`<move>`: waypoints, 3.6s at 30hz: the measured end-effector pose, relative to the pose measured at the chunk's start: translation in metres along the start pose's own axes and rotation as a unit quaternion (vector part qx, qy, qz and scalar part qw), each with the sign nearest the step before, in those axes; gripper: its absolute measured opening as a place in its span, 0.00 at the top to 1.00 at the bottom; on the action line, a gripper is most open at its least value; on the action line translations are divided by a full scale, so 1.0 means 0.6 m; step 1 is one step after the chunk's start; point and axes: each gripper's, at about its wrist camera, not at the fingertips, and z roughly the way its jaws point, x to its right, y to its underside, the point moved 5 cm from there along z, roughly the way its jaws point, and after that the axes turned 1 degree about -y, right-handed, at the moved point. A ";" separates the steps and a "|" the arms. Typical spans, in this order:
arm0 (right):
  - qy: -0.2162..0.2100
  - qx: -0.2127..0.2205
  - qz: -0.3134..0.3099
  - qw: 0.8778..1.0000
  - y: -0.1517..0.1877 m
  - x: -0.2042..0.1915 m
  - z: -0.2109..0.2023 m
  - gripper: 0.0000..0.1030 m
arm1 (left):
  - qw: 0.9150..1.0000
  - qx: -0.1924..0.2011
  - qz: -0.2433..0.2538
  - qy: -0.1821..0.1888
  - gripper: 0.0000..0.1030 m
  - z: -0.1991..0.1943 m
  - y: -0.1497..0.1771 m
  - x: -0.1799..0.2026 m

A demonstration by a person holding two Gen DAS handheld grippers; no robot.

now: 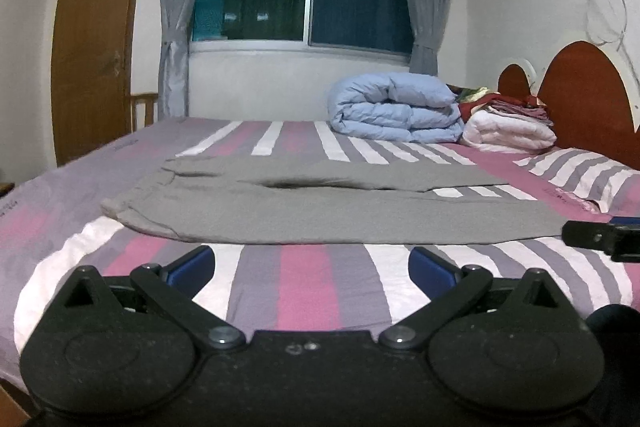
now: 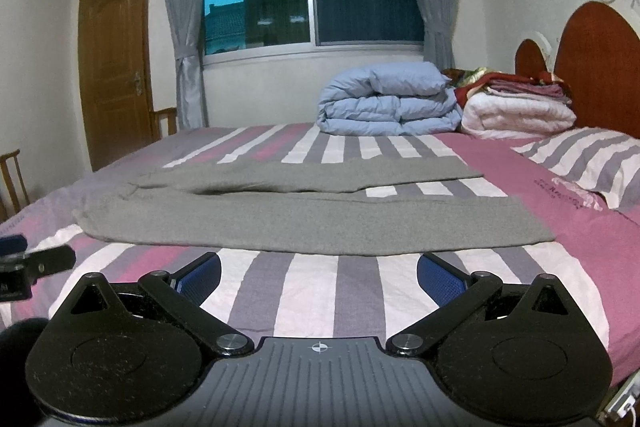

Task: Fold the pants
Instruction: 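Lower both grippers toward the leg ends of the grey sweatpants, then close both grippers on the sweatpants leg cuffs, then lift the cuffs with both grippers and fold them over toward the waistband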

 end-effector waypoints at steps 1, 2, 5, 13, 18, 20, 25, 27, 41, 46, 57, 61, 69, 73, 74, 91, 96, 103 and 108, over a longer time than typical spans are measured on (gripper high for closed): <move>0.001 -0.003 -0.009 1.000 -0.005 -0.003 0.006 0.00 | 1.000 -0.004 -0.007 0.007 0.06 0.002 -0.001 -0.005; 0.004 -0.005 -0.016 1.000 -0.011 -0.009 0.013 0.00 | 1.000 -0.007 -0.013 0.010 0.06 0.003 -0.006 -0.010; 0.006 -0.034 -0.029 0.999 -0.030 -0.025 0.052 0.00 | 1.000 -0.011 -0.002 -0.005 0.06 0.014 -0.017 -0.023; -0.012 -0.062 -0.048 0.997 -0.093 -0.055 0.159 0.00 | 0.999 -0.025 0.012 -0.028 0.06 0.098 -0.077 -0.080; -0.019 -0.053 -0.062 0.996 -0.140 -0.067 0.237 0.00 | 0.998 -0.034 0.017 -0.055 0.06 0.162 -0.121 -0.141; -0.020 -0.055 -0.064 0.996 -0.158 -0.073 0.270 0.00 | 0.997 -0.040 0.014 -0.064 0.06 0.187 -0.132 -0.168; -0.037 -0.055 -0.082 0.994 -0.191 -0.097 0.359 0.00 | 0.994 -0.057 0.035 -0.092 0.06 0.255 -0.151 -0.240; -0.047 -0.055 -0.096 0.993 -0.199 -0.112 0.397 0.00 | 0.992 -0.064 0.044 -0.096 0.06 0.286 -0.162 -0.269; -0.104 -0.070 -0.178 0.976 -0.240 -0.188 0.761 0.00 | 0.988 -0.136 -0.003 -0.071 0.18 0.592 -0.245 -0.509; -0.119 -0.093 -0.171 0.974 -0.241 -0.200 0.880 0.00 | 0.981 -0.179 -0.054 -0.042 0.30 0.690 -0.225 -0.544; -0.142 -0.130 -0.186 0.963 -0.225 -0.218 1.033 0.05 | 0.967 -0.254 -0.022 -0.001 0.45 0.847 -0.194 -0.537; -0.149 -0.169 -0.178 0.958 -0.219 -0.214 1.074 0.36 | 0.965 -0.262 -0.015 0.010 0.40 0.867 -0.189 -0.533; -0.193 -0.234 -0.155 0.940 -0.211 -0.200 1.125 0.53 | 0.965 -0.259 -0.010 0.036 0.45 0.879 -0.189 -0.533; -0.197 -0.220 -0.132 0.946 -0.227 -0.200 1.096 0.82 | 0.978 -0.202 0.000 0.048 0.75 0.856 -0.213 -0.525; -0.199 -0.208 -0.136 0.948 -0.234 -0.203 1.081 0.84 | 0.982 -0.184 0.008 0.052 0.77 0.844 -0.219 -0.521; -0.210 -0.094 -0.172 0.958 -0.255 -0.244 0.673 0.85 | 0.990 -0.035 -0.087 0.104 0.84 0.545 -0.269 -0.499; -0.218 -0.095 -0.166 0.957 -0.192 -0.258 0.583 0.85 | 0.990 -0.044 -0.099 0.090 0.84 0.482 -0.214 -0.503; -0.193 -0.125 -0.123 0.965 -0.085 -0.250 0.525 0.48 | 0.984 -0.146 -0.104 0.011 0.77 0.436 -0.115 -0.524; -0.183 -0.117 -0.007 0.976 -0.088 -0.206 0.483 0.38 | 0.977 -0.134 -0.164 -0.027 0.75 0.383 -0.107 -0.550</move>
